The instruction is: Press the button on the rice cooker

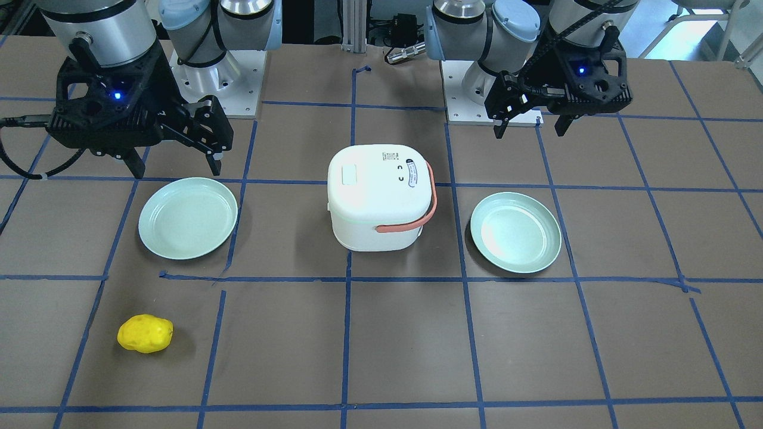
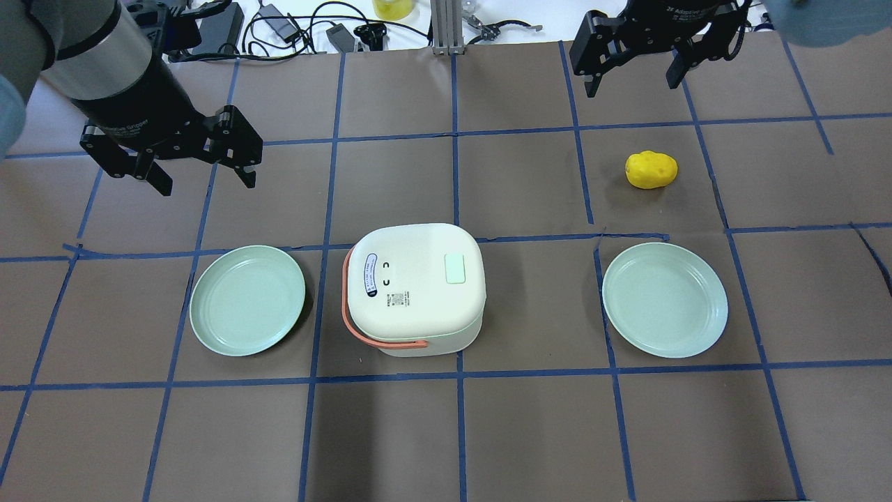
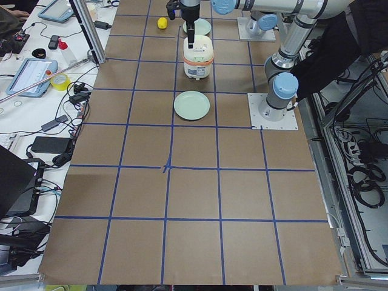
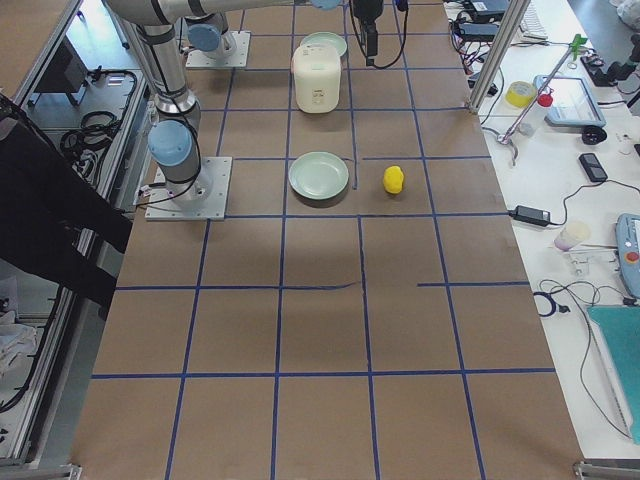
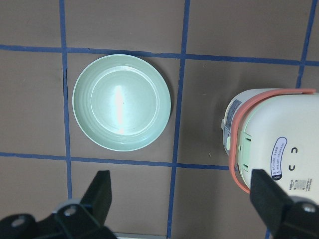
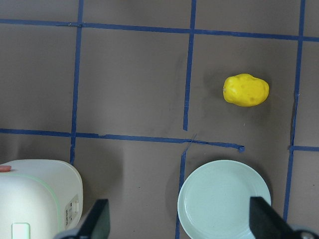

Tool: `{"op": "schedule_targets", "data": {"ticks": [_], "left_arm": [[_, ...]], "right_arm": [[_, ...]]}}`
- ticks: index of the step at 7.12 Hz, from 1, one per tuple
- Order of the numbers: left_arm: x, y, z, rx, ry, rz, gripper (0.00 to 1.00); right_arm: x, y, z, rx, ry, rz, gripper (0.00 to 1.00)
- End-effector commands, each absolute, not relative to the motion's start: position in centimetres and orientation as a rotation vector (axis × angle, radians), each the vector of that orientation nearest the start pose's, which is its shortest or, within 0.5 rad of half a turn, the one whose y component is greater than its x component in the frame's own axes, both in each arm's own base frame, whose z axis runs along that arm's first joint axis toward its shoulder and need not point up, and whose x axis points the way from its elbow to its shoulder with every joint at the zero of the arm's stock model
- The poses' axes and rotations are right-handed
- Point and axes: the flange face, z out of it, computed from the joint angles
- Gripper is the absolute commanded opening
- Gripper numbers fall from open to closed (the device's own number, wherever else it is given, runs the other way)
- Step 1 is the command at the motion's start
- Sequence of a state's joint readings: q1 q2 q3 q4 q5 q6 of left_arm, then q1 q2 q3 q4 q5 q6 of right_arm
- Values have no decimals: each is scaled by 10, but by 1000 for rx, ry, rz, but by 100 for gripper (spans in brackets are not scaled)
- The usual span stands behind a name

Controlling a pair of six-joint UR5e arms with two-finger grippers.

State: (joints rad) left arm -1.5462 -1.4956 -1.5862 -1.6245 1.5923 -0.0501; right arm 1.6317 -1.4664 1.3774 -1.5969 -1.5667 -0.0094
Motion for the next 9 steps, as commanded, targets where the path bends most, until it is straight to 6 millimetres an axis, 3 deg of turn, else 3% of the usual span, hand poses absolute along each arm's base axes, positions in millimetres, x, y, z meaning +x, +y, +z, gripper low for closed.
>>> {"op": "schedule_targets", "data": {"ticks": [1,7,9], "left_arm": [[-120,-463,511,-115,3118,-10,100],[-120,-463,511,-115,3118,-10,100],[-120,-463,511,-115,3118,-10,100]], "right_arm": [[167,-536,532,-106,3126,-177,100],[169,-535,531,-106,3118,-169,100],[181,-530,529,-72,3102,-152,100]]}}
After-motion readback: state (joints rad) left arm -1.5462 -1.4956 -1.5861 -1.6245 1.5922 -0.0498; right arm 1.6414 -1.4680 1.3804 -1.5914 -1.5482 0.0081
